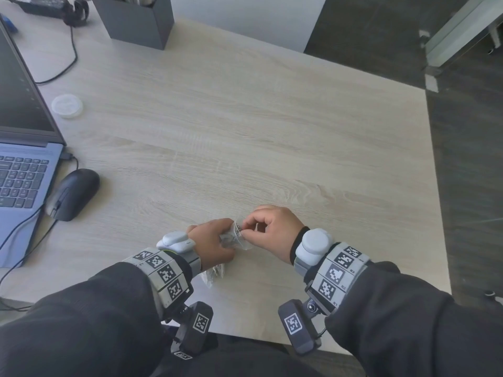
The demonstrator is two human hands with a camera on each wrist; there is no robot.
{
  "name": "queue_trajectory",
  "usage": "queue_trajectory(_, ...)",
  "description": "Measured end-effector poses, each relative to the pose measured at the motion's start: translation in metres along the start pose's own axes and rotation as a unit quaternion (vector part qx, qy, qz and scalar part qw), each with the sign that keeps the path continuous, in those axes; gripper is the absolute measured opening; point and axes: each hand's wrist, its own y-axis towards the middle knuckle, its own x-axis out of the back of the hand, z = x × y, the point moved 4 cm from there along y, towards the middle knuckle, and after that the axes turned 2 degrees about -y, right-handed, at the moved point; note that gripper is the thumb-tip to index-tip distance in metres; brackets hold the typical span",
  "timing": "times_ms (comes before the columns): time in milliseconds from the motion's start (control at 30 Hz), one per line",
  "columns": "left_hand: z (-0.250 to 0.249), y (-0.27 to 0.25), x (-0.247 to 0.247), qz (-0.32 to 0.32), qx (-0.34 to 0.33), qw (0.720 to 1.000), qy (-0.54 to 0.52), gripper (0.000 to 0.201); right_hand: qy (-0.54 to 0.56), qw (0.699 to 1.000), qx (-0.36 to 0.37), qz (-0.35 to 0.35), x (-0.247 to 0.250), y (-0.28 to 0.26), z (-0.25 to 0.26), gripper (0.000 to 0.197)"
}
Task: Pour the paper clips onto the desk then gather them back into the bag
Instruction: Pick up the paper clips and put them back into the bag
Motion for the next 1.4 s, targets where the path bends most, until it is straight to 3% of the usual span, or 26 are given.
queue_trajectory(100, 0.001, -0.002, 0.002, 0.006, 0.003, 1.000, -0.009, 0.021, 0.020, 0.998, -0.010, -0.053, 0.009, 0.002, -0.007, 0.006)
queue_trajectory(200, 0.004, -0.004, 0.006, 0.005, 0.008, 1.000, -0.014, 0.032, -0.020, 0.993, -0.074, -0.087, 0.021, 0.001, -0.035, 0.007)
queue_trajectory(267, 0.007, -0.005, 0.007, 0.003, 0.015, 1.000, -0.016, 0.036, -0.103, 0.988, -0.107, -0.032, 0.021, 0.001, -0.054, 0.001)
queue_trajectory(400, 0.009, -0.006, 0.008, 0.002, 0.022, 1.000, -0.012, 0.040, -0.221, 0.965, -0.104, 0.098, 0.008, -0.004, -0.070, 0.020)
queue_trajectory(633, 0.010, -0.007, 0.010, 0.008, 0.024, 1.000, -0.007, 0.040, -0.264, 0.956, -0.047, 0.122, -0.002, 0.004, -0.063, 0.048)
queue_trajectory(767, 0.009, -0.008, 0.010, 0.004, 0.022, 1.000, -0.010, 0.039, -0.296, 0.944, 0.040, 0.140, -0.007, 0.007, -0.059, 0.030)
queue_trajectory(833, 0.009, -0.008, 0.009, 0.004, 0.024, 1.000, -0.011, 0.040, -0.326, 0.931, 0.038, 0.160, -0.008, 0.010, -0.057, 0.018)
queue_trajectory(933, 0.009, -0.007, 0.009, 0.003, 0.026, 1.000, -0.008, 0.040, -0.361, 0.912, 0.007, 0.196, -0.005, 0.014, -0.059, 0.015)
queue_trajectory(1133, 0.013, -0.005, 0.007, 0.010, 0.047, 0.999, 0.019, 0.037, -0.322, 0.928, -0.094, 0.163, 0.010, 0.013, -0.061, 0.011)
queue_trajectory(1300, 0.009, -0.002, 0.002, 0.018, 0.048, 0.998, 0.030, 0.035, -0.308, 0.921, -0.165, 0.175, 0.012, 0.002, -0.060, 0.004)
queue_trajectory(1400, 0.003, 0.002, -0.002, 0.017, 0.034, 0.999, 0.030, 0.038, -0.184, 0.963, -0.177, 0.085, 0.016, -0.005, -0.055, 0.006)
